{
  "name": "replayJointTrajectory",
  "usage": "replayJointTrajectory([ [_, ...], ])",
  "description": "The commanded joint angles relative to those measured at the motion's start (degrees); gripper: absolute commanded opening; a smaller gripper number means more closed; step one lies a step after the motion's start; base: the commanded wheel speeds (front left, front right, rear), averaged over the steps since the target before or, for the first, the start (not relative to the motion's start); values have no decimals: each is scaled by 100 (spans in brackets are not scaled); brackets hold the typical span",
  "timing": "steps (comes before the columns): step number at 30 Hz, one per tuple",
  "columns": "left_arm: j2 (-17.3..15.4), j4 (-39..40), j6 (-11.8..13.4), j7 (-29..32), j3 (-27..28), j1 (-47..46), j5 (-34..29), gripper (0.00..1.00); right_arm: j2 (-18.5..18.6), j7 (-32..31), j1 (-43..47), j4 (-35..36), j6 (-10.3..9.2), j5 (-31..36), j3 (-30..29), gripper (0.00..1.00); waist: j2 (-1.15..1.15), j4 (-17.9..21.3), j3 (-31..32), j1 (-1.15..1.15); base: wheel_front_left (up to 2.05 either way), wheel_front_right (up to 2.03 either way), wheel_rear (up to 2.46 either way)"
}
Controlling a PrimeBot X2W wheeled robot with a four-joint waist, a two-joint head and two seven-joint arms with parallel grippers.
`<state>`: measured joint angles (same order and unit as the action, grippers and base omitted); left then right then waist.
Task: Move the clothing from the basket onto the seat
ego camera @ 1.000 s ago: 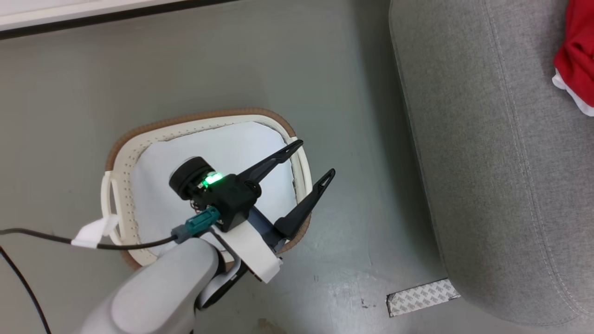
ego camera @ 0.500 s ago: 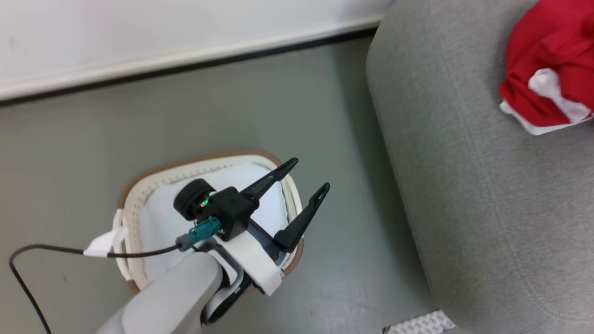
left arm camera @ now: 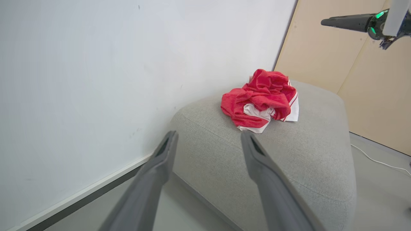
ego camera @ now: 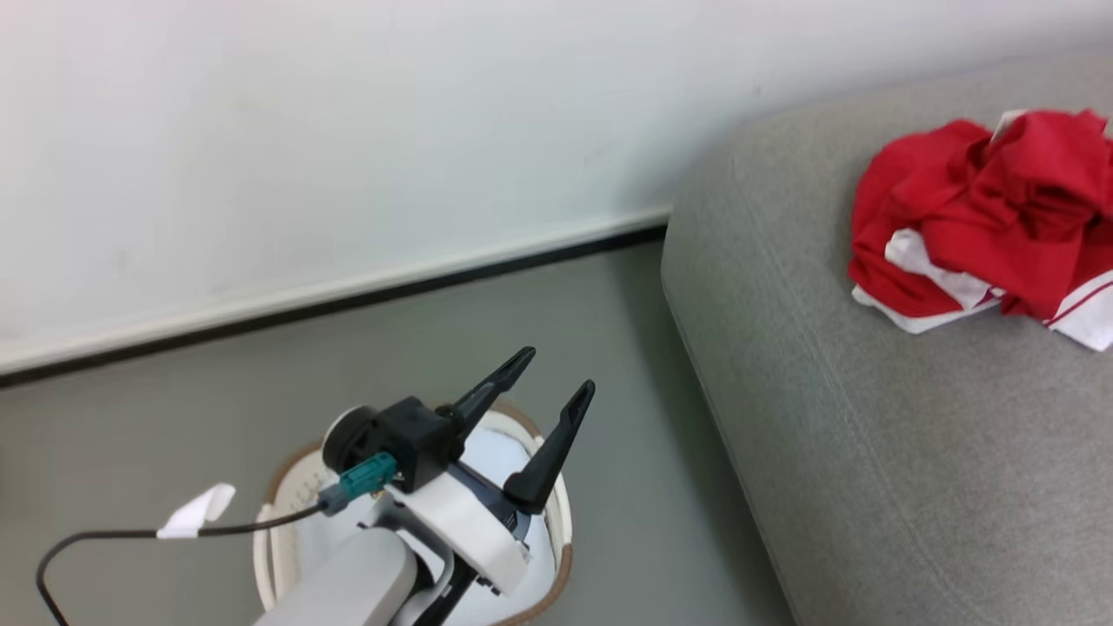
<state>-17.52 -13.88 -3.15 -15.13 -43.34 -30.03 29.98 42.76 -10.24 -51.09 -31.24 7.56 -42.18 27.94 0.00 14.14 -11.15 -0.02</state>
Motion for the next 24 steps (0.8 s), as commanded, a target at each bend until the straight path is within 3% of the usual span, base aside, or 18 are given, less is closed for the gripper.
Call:
replayJointTrajectory([
  [1, 42, 33, 8, 1, 117, 190, -27, 100, 49, 148, 146, 203, -15, -69, 93, 100, 0, -150, 454, 2, 0, 0, 0],
  [8, 203, 91, 119, 0, 693, 581, -126, 100, -25, 894, 525, 835, -15, -255, 128, 100, 0, -448, 931, 2, 0, 0, 0],
  [11, 111, 55, 225, -1, 939, 732, -308, 100, -147, 1187, 757, 1060, -15, -233, 59, 100, 0, -551, 1068, 2, 0, 0, 0],
  [24, 131, -242, 763, 0, 2569, 1578, -175, 100, -1301, 2257, 2160, 1588, -15, 457, -573, 100, 0, -963, 1229, 2, 0, 0, 0],
])
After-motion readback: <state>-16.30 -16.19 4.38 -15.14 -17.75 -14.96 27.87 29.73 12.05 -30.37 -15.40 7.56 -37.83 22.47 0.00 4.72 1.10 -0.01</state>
